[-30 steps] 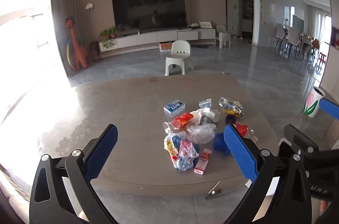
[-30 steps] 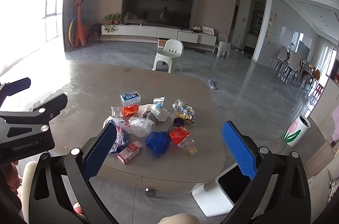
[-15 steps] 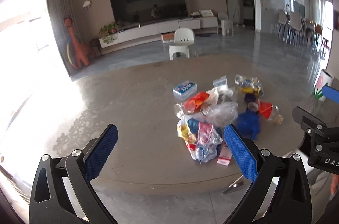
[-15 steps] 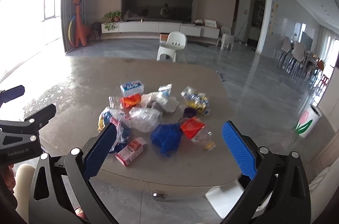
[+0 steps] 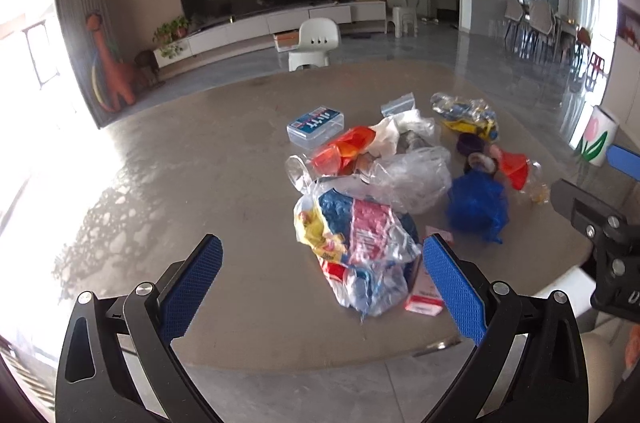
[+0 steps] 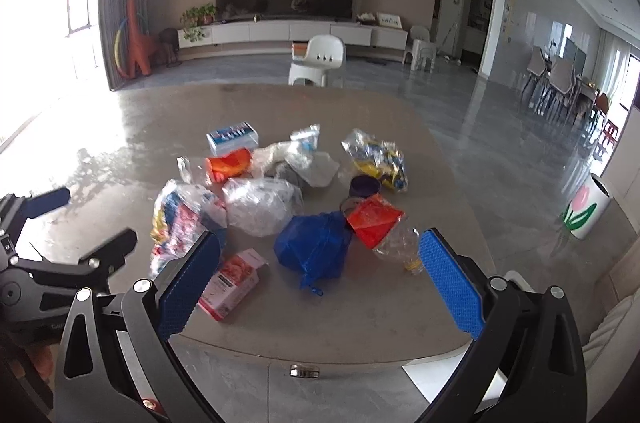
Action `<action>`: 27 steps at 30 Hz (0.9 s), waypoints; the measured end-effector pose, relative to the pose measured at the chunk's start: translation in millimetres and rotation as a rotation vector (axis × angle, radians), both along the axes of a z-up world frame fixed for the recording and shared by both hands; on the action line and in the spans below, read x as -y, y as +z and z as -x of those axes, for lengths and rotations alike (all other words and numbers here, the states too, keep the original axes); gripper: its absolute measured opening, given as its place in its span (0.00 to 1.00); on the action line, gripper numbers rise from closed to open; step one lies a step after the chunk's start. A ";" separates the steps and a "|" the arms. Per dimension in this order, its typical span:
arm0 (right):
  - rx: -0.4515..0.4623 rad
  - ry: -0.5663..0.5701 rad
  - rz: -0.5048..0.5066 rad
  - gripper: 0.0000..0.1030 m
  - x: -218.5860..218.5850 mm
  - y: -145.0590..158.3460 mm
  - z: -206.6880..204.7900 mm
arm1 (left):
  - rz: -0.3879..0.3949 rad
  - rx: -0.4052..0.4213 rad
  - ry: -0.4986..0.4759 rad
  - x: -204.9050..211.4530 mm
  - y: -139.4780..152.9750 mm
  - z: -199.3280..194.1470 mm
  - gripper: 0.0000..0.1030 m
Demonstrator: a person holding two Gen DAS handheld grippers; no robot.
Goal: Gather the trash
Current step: 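Grasp the printed plastic snack bag with the left tool while the right tool grasps the blue mesh bag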
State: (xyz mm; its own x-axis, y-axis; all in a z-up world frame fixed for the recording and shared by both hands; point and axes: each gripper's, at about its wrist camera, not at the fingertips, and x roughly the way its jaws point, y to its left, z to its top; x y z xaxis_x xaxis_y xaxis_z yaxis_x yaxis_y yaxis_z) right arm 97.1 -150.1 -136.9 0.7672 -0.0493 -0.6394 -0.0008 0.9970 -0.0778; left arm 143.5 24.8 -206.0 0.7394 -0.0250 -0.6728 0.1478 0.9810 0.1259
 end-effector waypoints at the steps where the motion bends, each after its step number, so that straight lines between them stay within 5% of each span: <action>1: -0.011 -0.007 -0.001 0.97 1.7 -5.7 -2.8 | 0.003 -0.008 -0.005 1.9 -3.1 -4.5 0.96; 7: -0.061 -0.006 -0.055 0.91 11.7 -35.9 -21.0 | 0.029 -0.031 -0.043 15.4 -20.7 -24.8 0.96; 10: -0.107 -0.004 -0.081 0.78 14.3 -53.5 -35.0 | 0.057 -0.057 -0.054 16.4 -33.9 -34.0 0.95; 12: -0.140 0.006 -0.096 0.61 13.7 -64.8 -43.3 | 0.076 -0.081 -0.059 15.9 -40.4 -37.6 0.96; 22: -0.183 0.030 -0.070 0.56 4.0 -101.5 -75.8 | 0.086 -0.156 -0.074 21.0 -70.8 -55.3 0.95; 24: -0.206 0.042 -0.075 0.36 3.1 -108.7 -81.2 | 0.084 -0.181 -0.067 22.4 -77.4 -61.5 0.94; 26: -0.225 0.056 -0.091 0.29 3.9 -115.0 -82.7 | 0.093 -0.209 -0.076 23.5 -84.8 -66.3 0.88; 27: -0.228 0.064 -0.099 0.19 4.2 -116.6 -82.1 | 0.106 -0.219 -0.082 23.5 -87.3 -67.5 0.80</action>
State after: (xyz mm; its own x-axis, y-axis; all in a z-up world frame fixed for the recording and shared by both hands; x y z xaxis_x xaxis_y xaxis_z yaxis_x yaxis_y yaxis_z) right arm 179.2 -154.3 -253.4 0.6024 0.0658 -0.7955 -0.0704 0.9971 0.0291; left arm 211.0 1.3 -293.3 0.5687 -0.1577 -0.8073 0.2402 0.9705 -0.0204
